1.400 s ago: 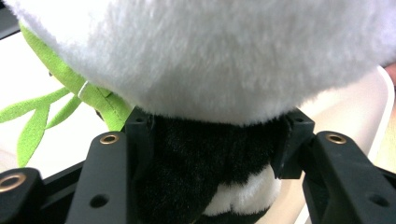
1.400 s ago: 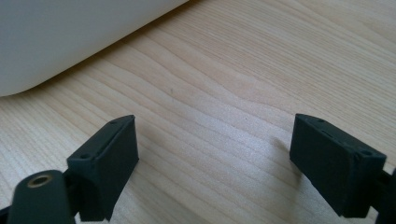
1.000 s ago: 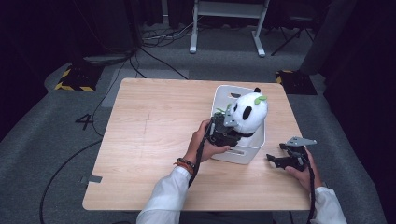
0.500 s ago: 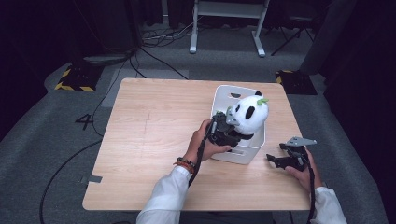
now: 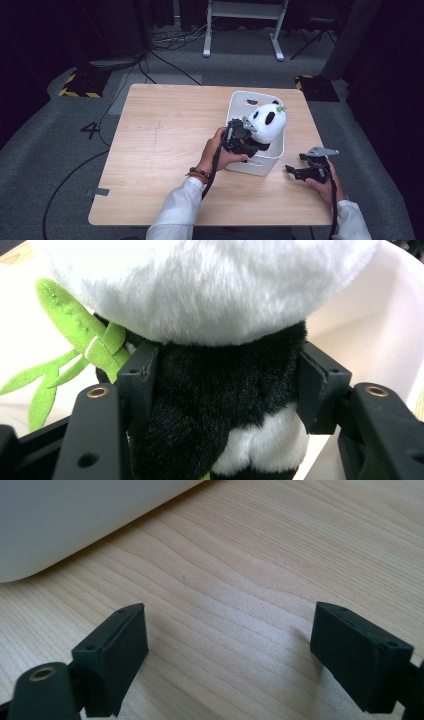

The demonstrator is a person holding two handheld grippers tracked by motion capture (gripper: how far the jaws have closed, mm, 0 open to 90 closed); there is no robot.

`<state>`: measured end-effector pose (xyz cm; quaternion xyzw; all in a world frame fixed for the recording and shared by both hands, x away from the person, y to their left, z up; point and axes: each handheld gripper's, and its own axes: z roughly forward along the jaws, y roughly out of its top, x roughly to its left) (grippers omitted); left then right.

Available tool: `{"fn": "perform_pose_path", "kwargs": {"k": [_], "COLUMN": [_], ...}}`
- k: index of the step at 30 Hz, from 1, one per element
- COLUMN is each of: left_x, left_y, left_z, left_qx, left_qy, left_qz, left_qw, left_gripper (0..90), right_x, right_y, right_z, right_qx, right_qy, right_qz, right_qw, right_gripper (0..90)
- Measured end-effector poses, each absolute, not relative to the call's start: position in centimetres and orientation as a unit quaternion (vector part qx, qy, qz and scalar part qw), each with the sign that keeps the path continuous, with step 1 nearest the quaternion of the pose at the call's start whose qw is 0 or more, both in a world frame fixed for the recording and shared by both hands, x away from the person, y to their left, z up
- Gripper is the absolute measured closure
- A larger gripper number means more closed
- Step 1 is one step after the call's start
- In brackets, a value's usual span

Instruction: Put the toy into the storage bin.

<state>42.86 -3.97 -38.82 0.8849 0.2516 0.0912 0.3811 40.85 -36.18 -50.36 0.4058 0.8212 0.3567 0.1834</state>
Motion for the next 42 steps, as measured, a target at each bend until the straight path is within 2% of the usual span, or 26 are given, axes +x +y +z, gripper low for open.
{"fn": "perform_pose_path", "kwargs": {"k": [26, 42], "left_x": [43.21, 43.18], "left_y": [-4.53, -4.28], "left_z": [-38.49, -38.29], "left_qx": [0.898, 0.89], "left_qy": [0.259, 0.265], "left_qz": [0.082, 0.078], "left_qw": [0.347, 0.364], "left_gripper": [36.6, 30.4], "right_x": [40.85, 40.85], "right_y": [-36.18, -36.18], "right_z": [-50.37, -50.36], "right_qx": [0.406, 0.406], "right_qy": [0.821, 0.821], "right_qz": [0.357, 0.357], "right_qw": [0.184, 0.183], "right_gripper": [15.3, 15.3]}}
